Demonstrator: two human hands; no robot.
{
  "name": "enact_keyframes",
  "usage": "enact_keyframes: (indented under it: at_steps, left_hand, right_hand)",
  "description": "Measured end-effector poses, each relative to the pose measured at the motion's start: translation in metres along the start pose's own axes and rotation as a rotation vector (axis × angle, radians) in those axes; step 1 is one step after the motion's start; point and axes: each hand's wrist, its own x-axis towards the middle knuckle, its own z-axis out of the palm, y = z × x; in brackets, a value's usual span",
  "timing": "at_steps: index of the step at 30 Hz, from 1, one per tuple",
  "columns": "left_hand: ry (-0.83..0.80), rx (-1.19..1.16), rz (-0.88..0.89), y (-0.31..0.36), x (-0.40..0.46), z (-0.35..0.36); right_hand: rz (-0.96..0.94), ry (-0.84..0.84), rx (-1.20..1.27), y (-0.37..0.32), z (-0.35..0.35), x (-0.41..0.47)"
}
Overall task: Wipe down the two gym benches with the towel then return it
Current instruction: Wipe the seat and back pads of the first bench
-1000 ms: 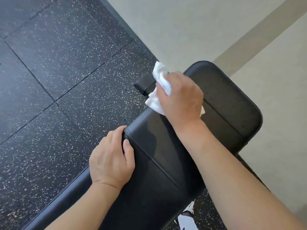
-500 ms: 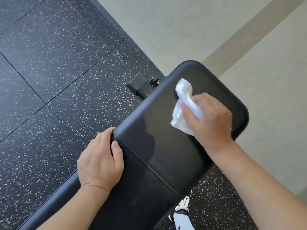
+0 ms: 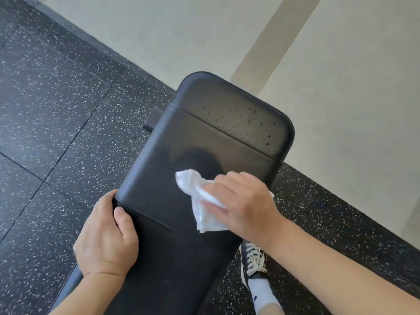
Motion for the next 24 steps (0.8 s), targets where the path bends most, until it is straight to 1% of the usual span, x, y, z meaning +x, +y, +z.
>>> enact_keyframes:
  at_steps: [3, 5, 7, 9, 11, 13, 16, 18, 21, 24]
  left_hand:
    - [-0.007, 0.012, -0.003, 0.000, 0.000, 0.000]
    - [-0.011, 0.011, 0.000, -0.001, -0.001, 0.000]
    - [-0.014, 0.005, 0.011, 0.000, -0.001, -0.001]
    - [-0.016, 0.012, 0.022, 0.001, -0.001, -0.002]
    - [-0.021, 0.032, 0.018, 0.000, 0.000, -0.001]
    - [-0.027, 0.047, 0.008, 0.001, -0.001, -0.002]
    - [-0.029, 0.062, 0.000, 0.003, -0.001, -0.003]
    - [-0.032, 0.074, -0.002, 0.005, 0.000, -0.003]
    - [-0.032, 0.066, -0.016, 0.007, 0.000, -0.003]
    - [-0.020, 0.051, -0.033, 0.010, -0.001, -0.005]
  right_hand:
    - [0.224, 0.183, -0.068, 0.054, -0.026, -0.011]
    - [0.360, 0.267, -0.091, 0.059, -0.024, -0.008]
    - [0.451, 0.339, -0.082, 0.045, -0.011, 0.007]
    - [0.517, 0.342, -0.056, 0.026, 0.002, 0.032]
    - [0.530, 0.311, -0.007, 0.008, 0.013, 0.064]
    - [0.474, 0.252, -0.002, -0.008, 0.026, 0.094]
    - [0.318, 0.084, -0.025, -0.033, 0.041, 0.110]
    - [0.215, -0.002, -0.018, -0.048, 0.043, 0.094]
    - [0.000, -0.079, 0.087, -0.060, 0.034, 0.043]
    - [-0.145, -0.128, 0.096, -0.038, 0.016, 0.008]
